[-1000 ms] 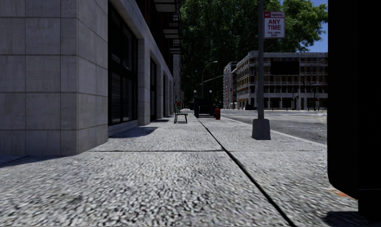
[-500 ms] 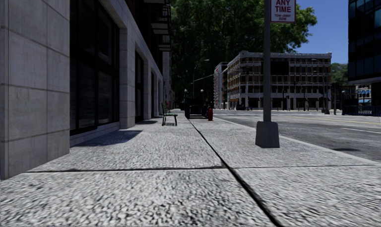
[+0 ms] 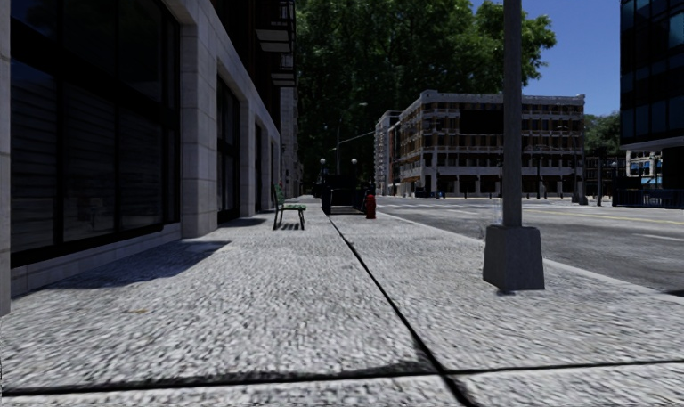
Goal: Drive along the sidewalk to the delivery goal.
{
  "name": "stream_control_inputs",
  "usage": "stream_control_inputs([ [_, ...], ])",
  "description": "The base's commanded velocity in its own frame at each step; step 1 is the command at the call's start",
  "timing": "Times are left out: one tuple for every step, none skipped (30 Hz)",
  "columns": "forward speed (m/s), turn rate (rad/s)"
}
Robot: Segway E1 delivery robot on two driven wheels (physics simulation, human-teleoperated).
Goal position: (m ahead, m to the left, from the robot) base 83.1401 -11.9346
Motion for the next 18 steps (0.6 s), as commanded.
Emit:
stream_control_inputs([
  [2.0, -0.2],
  [2.0, -0.2],
  [2.0, -0.2],
  [2.0, -0.2],
  [2.0, -0.2],
  [2.0, -0.2],
  [2.0, -0.2],
  [2.0, -0.2],
  [2.0, -0.2],
  [2.0, -0.2],
  [2.0, -0.2],
  [2.0, -0.2],
  [2.0, -0.2],
  [2.0, -0.2],
  [2.0, -0.2],
  [2.0, -0.2],
  [2.0, -0.2],
  [2.0, -0.2],
])
